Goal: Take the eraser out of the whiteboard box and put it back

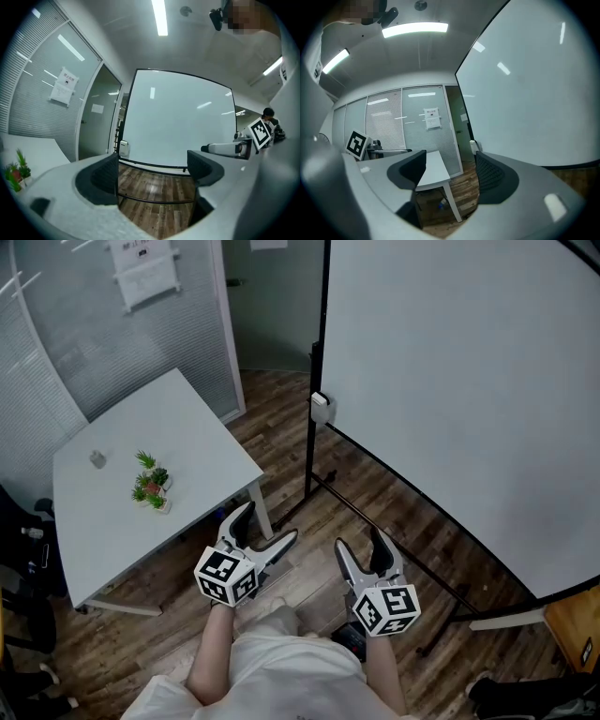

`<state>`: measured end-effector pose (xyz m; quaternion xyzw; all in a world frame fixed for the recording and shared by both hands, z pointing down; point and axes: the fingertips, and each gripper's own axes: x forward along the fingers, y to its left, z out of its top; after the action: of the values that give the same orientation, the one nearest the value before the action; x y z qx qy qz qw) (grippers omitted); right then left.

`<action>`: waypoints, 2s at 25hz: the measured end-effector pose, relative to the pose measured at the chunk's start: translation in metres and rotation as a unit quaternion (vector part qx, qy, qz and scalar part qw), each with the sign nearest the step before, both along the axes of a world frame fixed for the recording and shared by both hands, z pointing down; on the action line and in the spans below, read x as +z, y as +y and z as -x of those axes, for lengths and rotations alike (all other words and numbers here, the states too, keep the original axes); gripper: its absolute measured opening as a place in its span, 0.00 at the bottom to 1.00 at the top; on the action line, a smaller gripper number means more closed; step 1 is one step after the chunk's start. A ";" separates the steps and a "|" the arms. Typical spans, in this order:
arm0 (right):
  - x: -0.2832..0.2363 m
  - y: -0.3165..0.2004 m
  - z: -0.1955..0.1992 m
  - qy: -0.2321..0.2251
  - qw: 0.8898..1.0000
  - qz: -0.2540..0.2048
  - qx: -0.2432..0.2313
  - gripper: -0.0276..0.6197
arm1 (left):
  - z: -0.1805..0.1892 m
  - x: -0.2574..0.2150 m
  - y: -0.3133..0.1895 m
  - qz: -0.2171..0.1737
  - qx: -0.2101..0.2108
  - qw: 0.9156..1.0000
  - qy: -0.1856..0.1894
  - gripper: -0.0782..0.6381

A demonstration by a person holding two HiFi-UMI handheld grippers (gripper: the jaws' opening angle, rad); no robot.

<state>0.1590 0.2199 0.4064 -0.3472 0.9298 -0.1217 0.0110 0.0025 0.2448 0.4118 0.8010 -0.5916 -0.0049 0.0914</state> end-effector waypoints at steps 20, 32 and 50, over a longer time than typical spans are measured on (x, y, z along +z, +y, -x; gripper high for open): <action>0.024 -0.197 0.095 0.020 0.999 0.030 0.015 0.53 | 0.084 0.008 -0.213 -0.003 0.038 0.999 0.025 0.70; 0.033 -0.309 0.141 0.032 0.996 0.050 0.066 0.53 | 0.122 0.024 -0.343 0.021 0.098 0.994 0.034 0.69; 0.046 -0.342 0.126 0.046 0.986 0.054 0.152 0.52 | 0.101 0.042 -0.412 0.016 0.161 0.987 0.016 0.66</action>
<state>0.0331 -0.1223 0.4519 -0.4894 0.8579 -0.1527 -0.0328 -0.0981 -0.1671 0.4534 0.8840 -0.4537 0.0064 0.1128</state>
